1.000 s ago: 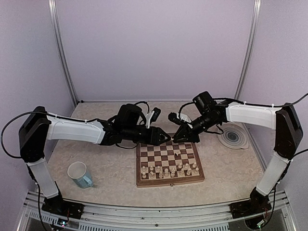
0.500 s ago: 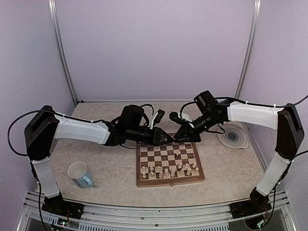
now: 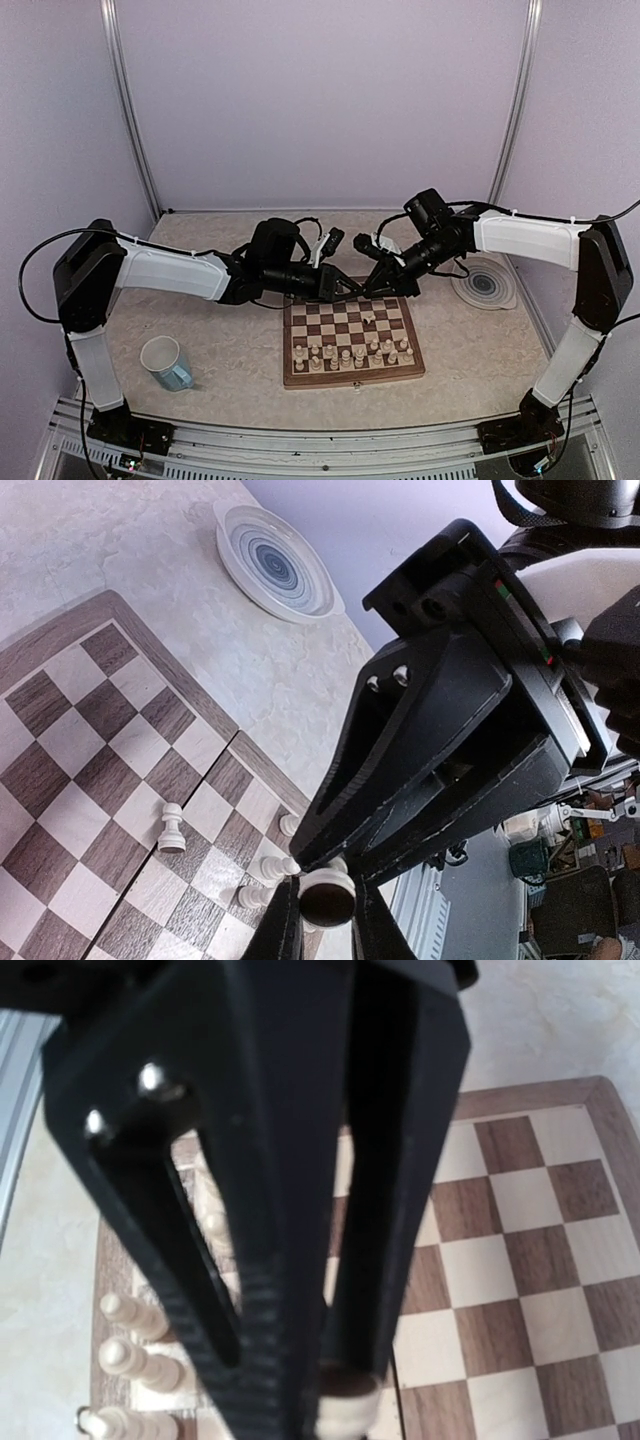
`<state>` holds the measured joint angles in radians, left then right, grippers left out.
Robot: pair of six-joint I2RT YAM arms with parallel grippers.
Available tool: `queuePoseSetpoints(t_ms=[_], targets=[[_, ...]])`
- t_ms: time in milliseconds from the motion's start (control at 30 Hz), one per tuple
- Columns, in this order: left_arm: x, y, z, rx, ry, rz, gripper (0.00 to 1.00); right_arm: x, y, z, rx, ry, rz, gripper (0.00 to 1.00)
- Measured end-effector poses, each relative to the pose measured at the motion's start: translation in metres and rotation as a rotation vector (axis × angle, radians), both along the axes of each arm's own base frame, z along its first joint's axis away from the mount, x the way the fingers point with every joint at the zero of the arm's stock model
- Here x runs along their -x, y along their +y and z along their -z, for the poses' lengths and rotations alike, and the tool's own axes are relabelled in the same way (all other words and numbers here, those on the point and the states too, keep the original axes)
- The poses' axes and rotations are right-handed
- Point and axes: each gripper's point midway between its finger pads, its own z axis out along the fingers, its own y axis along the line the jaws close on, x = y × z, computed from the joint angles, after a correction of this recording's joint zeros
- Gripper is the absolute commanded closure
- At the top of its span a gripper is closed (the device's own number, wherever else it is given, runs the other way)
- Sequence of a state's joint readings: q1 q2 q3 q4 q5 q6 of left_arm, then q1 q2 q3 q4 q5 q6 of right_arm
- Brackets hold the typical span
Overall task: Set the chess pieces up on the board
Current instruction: Pass from the right arm to the left, then pass from the left arm to the right
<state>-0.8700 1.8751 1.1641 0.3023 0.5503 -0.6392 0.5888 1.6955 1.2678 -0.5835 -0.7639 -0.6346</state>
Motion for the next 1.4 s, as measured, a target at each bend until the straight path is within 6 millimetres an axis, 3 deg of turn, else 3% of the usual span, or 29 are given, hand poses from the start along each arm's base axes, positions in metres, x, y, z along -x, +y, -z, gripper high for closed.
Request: queuePoseSetpoints(t_ms=[167, 267, 467, 533, 633, 733, 967, 1167, 1400], targets=[[0.0, -0.003, -0.007, 0.047, -0.011, 0.009, 0.91, -0.001, -0.001, -0.002, -0.006, 0.019, 0.012, 0.65], [0.0, -0.003, -0.014, 0.101, -0.015, -0.004, 0.92, -0.011, -0.007, -0.014, -0.053, 0.048, 0.048, 0.61], [-0.005, -0.001, -0.033, 0.241, 0.017, -0.07, 0.92, -0.044, -0.039, -0.085, -0.286, 0.014, 0.154, 0.58], [-0.007, -0.001, -0.051, 0.316, 0.028, -0.083, 0.92, -0.04, -0.039, -0.108, -0.35, -0.013, 0.131, 0.58], [-0.007, -0.001, -0.081, 0.442, 0.037, -0.082, 0.92, -0.033, -0.035, -0.12, -0.401, -0.004, 0.089, 0.56], [-0.006, -0.001, -0.099, 0.55, 0.055, -0.068, 0.92, -0.027, -0.033, -0.118, -0.42, 0.032, 0.071, 0.53], [-0.008, -0.003, -0.089, 0.612, 0.145, -0.059, 0.92, -0.02, -0.028, -0.119, -0.447, 0.07, 0.039, 0.51], [-0.005, -0.001, -0.099, 0.659, 0.157, -0.046, 0.92, -0.009, -0.016, -0.117, -0.443, 0.081, -0.001, 0.52], [0.001, -0.002, -0.106, 0.684, 0.16, -0.028, 0.92, -0.002, -0.006, -0.111, -0.43, 0.088, -0.023, 0.66]])
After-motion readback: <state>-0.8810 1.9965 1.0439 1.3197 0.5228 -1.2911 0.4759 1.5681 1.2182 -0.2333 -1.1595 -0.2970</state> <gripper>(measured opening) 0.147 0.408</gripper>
